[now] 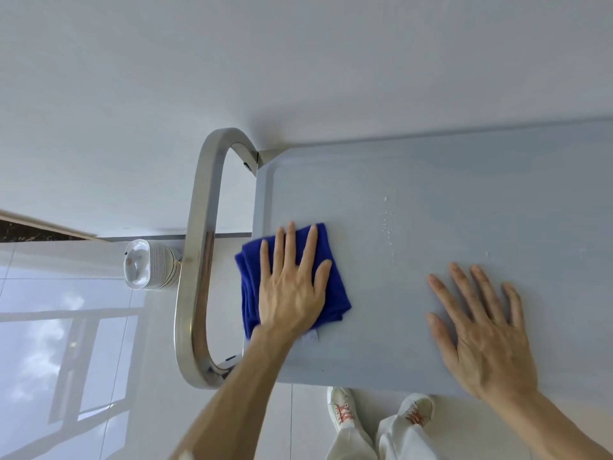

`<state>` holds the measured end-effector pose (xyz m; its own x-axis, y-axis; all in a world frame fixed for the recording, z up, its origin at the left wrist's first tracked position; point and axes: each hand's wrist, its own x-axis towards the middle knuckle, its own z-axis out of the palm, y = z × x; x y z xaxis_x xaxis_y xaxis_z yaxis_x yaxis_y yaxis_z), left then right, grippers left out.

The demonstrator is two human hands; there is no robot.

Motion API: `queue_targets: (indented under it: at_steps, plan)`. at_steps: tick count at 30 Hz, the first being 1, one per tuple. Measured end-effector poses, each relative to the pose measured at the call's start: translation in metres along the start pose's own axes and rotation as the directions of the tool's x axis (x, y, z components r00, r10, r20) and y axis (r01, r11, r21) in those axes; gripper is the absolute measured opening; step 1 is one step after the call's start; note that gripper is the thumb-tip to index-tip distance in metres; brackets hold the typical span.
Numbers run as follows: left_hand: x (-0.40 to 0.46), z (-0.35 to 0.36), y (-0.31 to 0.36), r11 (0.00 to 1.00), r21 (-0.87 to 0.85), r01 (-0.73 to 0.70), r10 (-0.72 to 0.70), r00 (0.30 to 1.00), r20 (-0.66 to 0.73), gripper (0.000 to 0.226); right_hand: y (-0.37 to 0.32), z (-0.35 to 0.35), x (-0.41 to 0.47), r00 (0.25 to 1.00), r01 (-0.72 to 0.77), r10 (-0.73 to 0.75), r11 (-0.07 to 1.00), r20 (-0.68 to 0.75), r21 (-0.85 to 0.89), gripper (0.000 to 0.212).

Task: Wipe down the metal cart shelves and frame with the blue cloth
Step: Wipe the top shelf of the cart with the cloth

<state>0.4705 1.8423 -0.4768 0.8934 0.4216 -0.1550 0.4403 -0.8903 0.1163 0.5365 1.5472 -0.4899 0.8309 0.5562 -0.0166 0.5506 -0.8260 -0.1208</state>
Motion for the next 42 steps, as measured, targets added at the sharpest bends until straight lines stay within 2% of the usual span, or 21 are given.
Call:
queue_targets:
  at_steps: [2,5,11,14,20,24,28,30,34,37,39,40,42]
  plan:
    - [0.039,-0.007,0.002,0.999,0.0,-0.053,0.053,0.999,0.009,0.062,0.001,0.001,0.0,1.0,-0.004,0.004,1.0,0.001,-0.003,0.061]
    - [0.051,-0.009,0.006,0.998,0.012,-0.054,0.054,0.998,0.012,0.06,0.001,0.001,0.0,1.0,-0.009,0.009,1.0,-0.006,-0.004,0.061]
    - [-0.049,0.011,0.0,0.999,0.014,-0.048,0.048,0.999,0.003,0.057,0.002,0.001,0.001,0.999,0.002,-0.002,1.0,-0.043,0.006,0.061]
    - [-0.062,0.013,-0.002,0.999,0.007,-0.037,0.037,0.999,0.015,0.06,0.0,0.005,0.001,0.995,0.001,0.001,1.0,-0.099,0.022,0.059]
    - [0.062,-0.009,0.0,0.997,0.006,-0.071,0.071,0.996,-0.048,0.06,0.001,0.012,0.001,0.986,0.014,-0.014,1.0,-0.164,0.0,0.056]
    - [0.149,-0.015,0.025,0.998,-0.04,0.05,-0.054,0.994,-0.099,0.06,0.002,0.013,0.001,0.982,0.03,-0.031,1.0,-0.184,-0.004,0.055]
    - [0.159,-0.007,0.06,0.987,-0.089,0.136,-0.147,0.98,-0.134,0.062,-0.002,0.01,0.002,0.983,0.037,-0.038,0.999,-0.181,-0.008,0.054]
    - [0.153,-0.004,0.088,0.996,-0.072,0.045,-0.055,0.988,-0.142,0.062,-0.003,0.006,0.002,0.985,0.036,-0.036,0.999,-0.169,-0.007,0.054]
    - [0.131,0.007,0.149,0.969,-0.035,-0.246,0.241,0.964,-0.116,0.06,-0.004,0.002,0.002,0.991,0.011,-0.011,1.0,-0.134,0.002,0.056]
    - [0.126,0.009,0.143,0.945,-0.025,-0.327,0.322,0.941,-0.106,0.059,-0.005,0.001,0.002,0.991,0.015,-0.013,1.0,-0.133,0.014,0.056]
    - [0.133,0.004,0.118,0.937,-0.012,-0.349,0.342,0.926,-0.157,0.058,-0.005,0.001,0.003,0.987,0.01,-0.006,1.0,-0.161,0.024,0.055]
    - [0.137,0.002,0.102,0.949,-0.006,-0.314,0.307,0.933,-0.185,0.058,-0.004,0.001,0.002,0.986,0.008,-0.003,1.0,-0.166,0.026,0.054]
    - [0.144,-0.002,0.074,0.988,-0.013,-0.157,0.151,0.968,-0.201,0.059,-0.004,0.001,0.001,0.986,0.009,-0.001,0.999,-0.17,0.042,0.055]
